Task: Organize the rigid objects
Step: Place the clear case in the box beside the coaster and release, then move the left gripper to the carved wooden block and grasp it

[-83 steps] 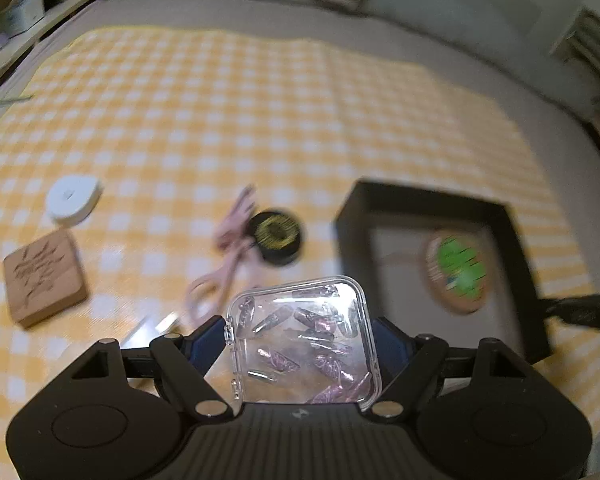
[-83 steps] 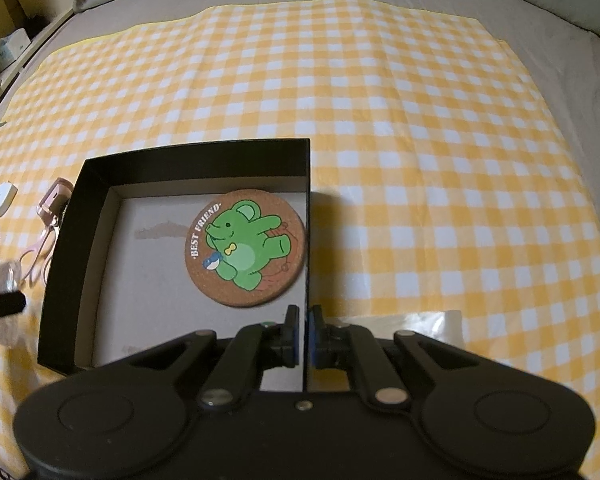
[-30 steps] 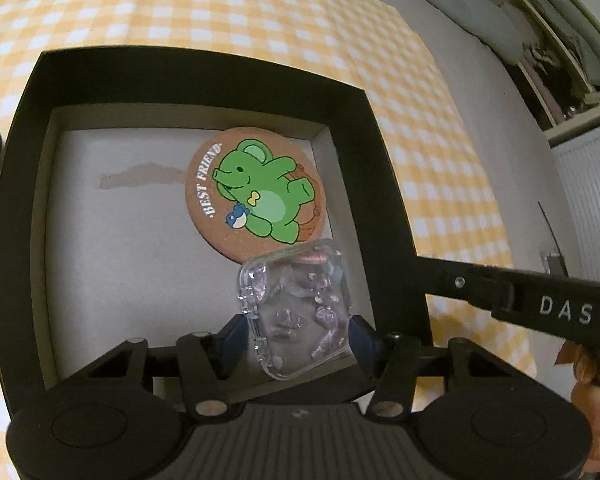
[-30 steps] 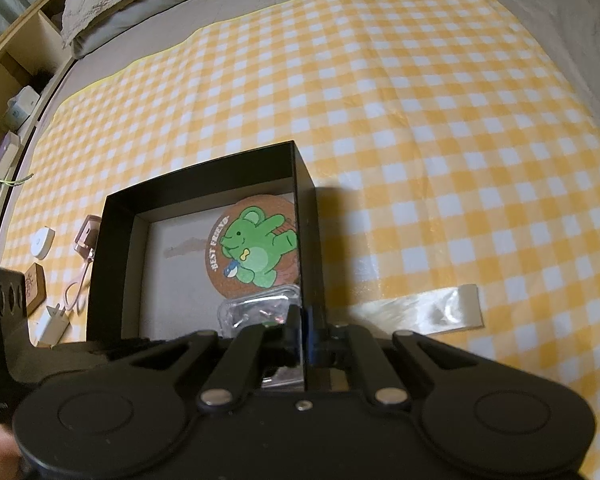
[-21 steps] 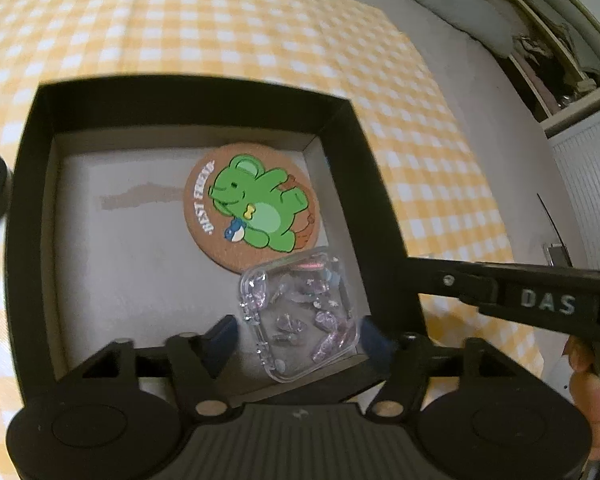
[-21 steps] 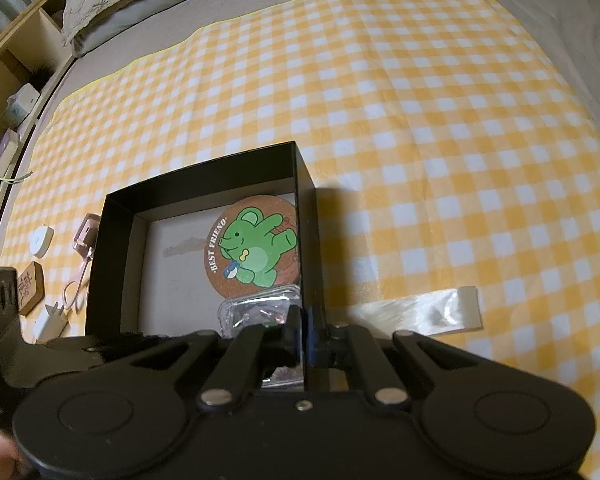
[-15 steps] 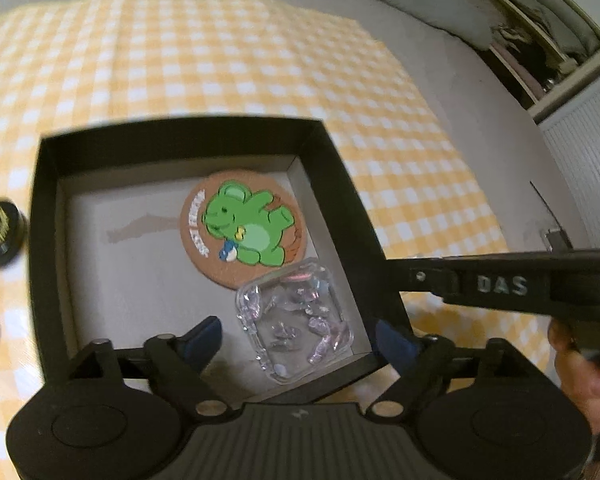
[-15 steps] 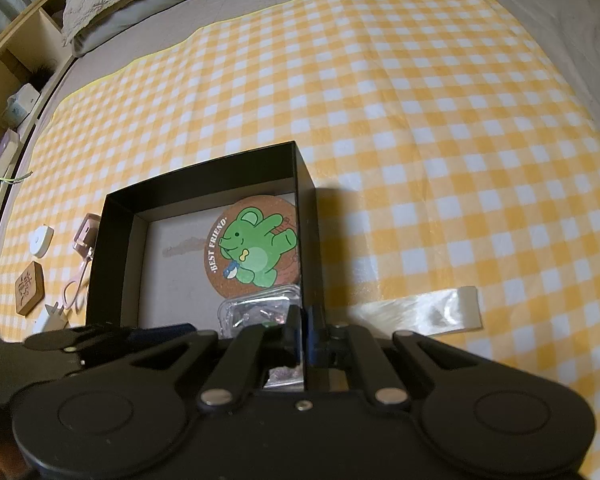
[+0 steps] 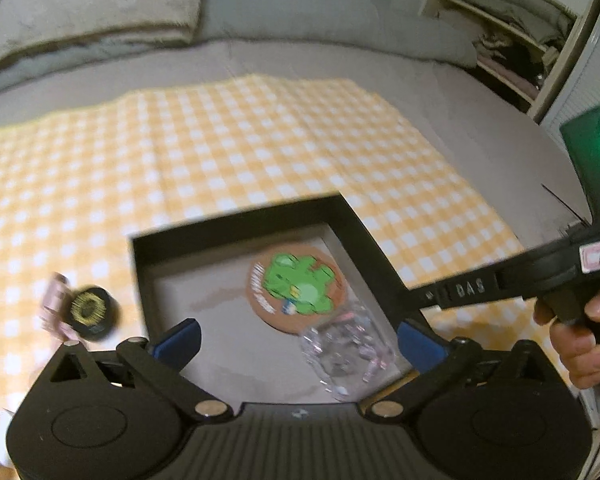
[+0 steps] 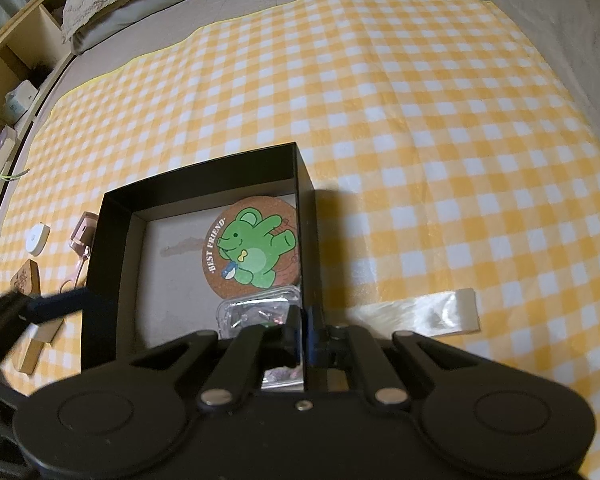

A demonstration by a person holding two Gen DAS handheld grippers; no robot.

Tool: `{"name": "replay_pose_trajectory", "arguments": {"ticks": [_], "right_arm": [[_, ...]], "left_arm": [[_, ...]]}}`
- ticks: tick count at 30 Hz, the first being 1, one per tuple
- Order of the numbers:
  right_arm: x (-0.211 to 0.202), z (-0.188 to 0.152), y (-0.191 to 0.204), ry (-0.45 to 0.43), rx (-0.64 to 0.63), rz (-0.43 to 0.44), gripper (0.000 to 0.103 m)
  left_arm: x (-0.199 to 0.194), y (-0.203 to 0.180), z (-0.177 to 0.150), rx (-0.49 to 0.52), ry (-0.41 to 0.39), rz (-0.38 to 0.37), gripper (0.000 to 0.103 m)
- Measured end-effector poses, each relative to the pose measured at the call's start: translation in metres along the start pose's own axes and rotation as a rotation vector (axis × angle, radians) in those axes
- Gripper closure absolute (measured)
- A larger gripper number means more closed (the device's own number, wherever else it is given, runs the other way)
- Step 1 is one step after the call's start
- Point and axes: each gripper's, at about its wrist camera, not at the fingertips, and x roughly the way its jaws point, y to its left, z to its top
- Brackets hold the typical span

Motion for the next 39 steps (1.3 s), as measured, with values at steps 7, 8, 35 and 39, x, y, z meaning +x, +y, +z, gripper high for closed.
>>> {"name": "replay_pose_trajectory", "arguments": {"ticks": [7, 8, 35, 39], "right_arm": [[0.001, 0.000, 0.002, -0.007, -0.024, -0.016, 0.099], [0.001, 0.000, 0.002, -0.008, -0.026, -0.019, 0.099], [0.003, 0.002, 0.006, -0.016, -0.080, -0.047, 0.099], [0.003, 0.002, 0.006, -0.016, -0.082, -0.047, 0.099]], "left_arm": [[-0.028, 0.026, 0.004, 0.007, -0.109, 0.108, 0.000], [-0.031, 0.029, 0.004, 0.010, -0.121, 0.125, 0.000], [-0.050, 0.230, -0.017, -0.500, -0.062, 0.641, 0.000], [-0.041, 0.251, -0.027, -0.605, 0.004, 0.673, 0.000]]}}
